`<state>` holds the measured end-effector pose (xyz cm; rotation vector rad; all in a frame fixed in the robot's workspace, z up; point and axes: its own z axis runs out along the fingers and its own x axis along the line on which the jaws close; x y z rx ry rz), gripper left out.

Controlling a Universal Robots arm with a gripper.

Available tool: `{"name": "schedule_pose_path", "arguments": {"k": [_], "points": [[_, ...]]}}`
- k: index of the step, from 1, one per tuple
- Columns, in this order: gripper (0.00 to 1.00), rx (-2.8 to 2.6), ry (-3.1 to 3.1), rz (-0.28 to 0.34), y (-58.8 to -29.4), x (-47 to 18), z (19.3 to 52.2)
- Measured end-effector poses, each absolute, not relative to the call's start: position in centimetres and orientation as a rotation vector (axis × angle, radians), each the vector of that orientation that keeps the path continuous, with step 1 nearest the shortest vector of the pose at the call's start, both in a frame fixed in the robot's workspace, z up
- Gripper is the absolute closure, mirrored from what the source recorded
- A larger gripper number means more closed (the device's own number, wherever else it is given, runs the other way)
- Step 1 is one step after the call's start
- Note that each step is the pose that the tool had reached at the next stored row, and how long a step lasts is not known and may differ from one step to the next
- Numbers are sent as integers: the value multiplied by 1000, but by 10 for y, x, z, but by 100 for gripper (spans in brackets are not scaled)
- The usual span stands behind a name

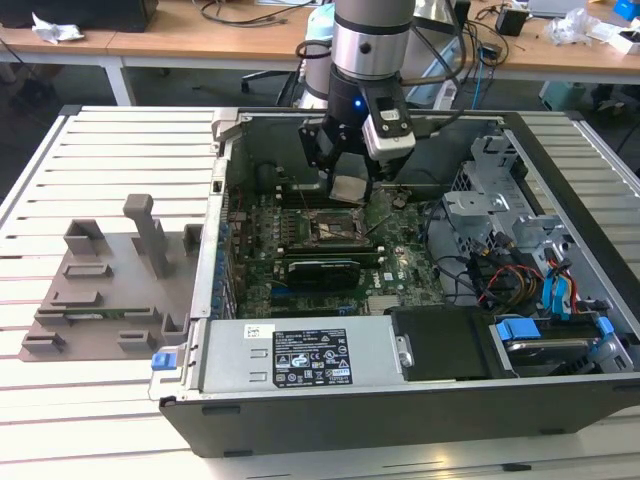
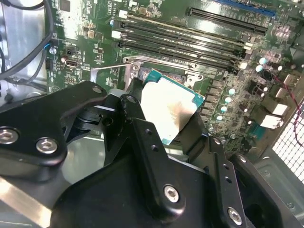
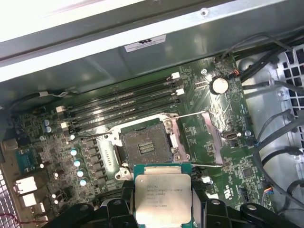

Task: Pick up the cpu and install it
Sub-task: 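Place the cpu into insertion slot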

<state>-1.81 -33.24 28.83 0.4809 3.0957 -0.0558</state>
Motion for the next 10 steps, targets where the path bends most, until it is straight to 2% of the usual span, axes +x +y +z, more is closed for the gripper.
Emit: {"name": "schedule_pose_path", "arguments": {"k": [10], "points": [[45, 620, 3072, -60, -332, -18, 288]]}}
